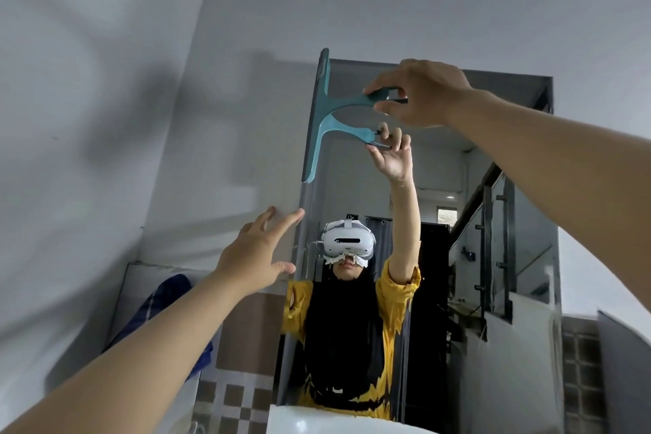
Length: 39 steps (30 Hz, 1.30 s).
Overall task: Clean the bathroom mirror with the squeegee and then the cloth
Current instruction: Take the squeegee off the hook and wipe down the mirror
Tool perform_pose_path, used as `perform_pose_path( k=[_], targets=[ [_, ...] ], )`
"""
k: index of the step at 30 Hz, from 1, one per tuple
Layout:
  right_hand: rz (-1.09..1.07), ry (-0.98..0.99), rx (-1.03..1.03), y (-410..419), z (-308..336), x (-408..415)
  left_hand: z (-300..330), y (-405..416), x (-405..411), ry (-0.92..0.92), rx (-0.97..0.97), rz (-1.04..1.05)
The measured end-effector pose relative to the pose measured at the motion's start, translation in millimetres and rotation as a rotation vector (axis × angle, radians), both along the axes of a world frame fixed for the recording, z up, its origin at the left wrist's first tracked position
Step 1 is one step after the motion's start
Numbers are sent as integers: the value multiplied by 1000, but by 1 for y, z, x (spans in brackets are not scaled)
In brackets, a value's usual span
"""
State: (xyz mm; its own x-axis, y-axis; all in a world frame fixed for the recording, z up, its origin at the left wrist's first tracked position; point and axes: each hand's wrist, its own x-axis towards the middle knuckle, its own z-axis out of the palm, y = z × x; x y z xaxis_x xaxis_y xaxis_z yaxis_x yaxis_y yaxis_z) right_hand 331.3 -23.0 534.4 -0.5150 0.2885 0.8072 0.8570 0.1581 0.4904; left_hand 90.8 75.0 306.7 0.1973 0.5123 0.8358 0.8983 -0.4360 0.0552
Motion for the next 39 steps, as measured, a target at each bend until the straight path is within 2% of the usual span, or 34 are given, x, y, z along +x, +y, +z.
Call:
perform_pose_path(
  k=[9, 28, 39],
  targets=[
    [-21, -57, -14, -12, 5, 3, 0, 0, 1, 7, -11, 12],
    [-111, 193, -33, -41, -11, 173, -1, 8, 4, -25, -24, 25],
    [-97, 277, -23, -47, -23, 201, -2, 13, 2, -47, -20, 2]
  ],
)
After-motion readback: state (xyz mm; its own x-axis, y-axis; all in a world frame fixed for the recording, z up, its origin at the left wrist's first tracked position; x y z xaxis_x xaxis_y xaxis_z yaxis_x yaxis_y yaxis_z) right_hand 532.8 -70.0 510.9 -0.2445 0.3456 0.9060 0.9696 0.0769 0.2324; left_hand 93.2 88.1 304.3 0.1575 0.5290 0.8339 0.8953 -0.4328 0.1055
